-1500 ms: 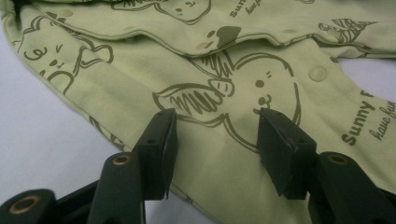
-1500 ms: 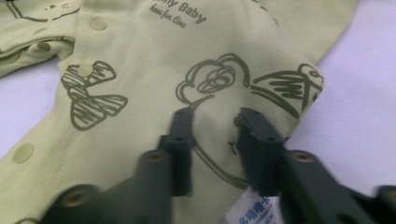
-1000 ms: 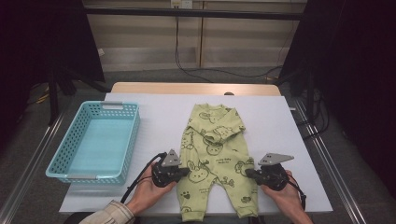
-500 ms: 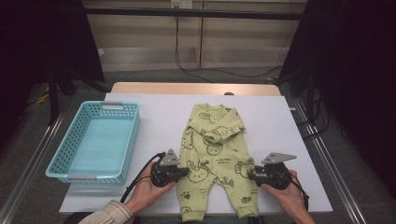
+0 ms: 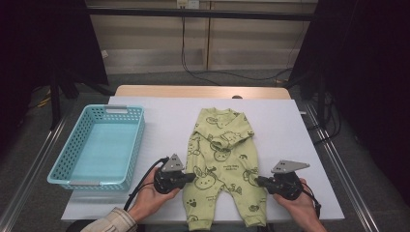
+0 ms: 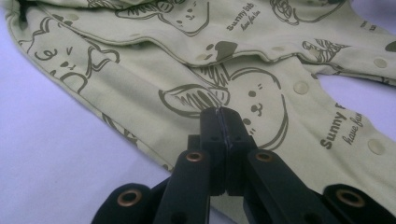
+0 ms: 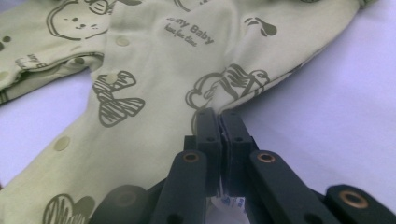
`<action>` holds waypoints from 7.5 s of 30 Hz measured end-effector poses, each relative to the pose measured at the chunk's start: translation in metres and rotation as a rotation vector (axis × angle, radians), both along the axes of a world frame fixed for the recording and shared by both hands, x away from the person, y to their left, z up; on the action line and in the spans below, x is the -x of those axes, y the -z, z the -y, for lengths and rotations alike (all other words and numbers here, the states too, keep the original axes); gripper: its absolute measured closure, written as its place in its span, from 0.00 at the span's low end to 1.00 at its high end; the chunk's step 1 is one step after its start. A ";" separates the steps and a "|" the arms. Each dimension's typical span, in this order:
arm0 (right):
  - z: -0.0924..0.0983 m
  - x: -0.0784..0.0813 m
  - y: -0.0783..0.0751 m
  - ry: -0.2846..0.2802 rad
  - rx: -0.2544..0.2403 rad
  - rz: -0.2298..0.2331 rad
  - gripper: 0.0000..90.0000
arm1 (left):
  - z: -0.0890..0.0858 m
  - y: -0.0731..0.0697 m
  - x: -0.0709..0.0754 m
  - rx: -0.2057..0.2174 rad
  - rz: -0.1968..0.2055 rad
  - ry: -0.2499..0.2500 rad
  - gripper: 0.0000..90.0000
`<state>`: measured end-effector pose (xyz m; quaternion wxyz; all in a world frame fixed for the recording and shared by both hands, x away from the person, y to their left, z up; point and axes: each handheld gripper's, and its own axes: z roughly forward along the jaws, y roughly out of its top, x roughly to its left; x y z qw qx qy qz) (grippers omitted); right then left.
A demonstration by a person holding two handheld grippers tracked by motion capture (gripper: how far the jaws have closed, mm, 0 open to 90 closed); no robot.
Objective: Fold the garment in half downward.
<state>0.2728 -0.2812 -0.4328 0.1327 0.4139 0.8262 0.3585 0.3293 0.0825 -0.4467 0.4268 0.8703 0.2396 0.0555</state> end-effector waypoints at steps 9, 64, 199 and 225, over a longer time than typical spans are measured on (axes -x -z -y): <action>0.001 0.010 -0.002 -0.049 -0.011 0.012 0.98 | -0.003 -0.002 0.008 -0.006 -0.003 0.020 1.00; 0.002 -0.005 -0.009 0.083 -0.116 0.097 0.06 | -0.011 -0.013 -0.013 0.114 0.052 -0.155 0.14; -0.007 -0.225 0.024 0.221 -0.058 -0.044 0.98 | 0.064 0.018 -0.204 -0.007 -0.006 -0.345 0.56; -0.003 -0.222 0.010 0.231 -0.167 0.014 0.99 | 0.043 -0.004 -0.199 0.090 -0.019 -0.326 0.97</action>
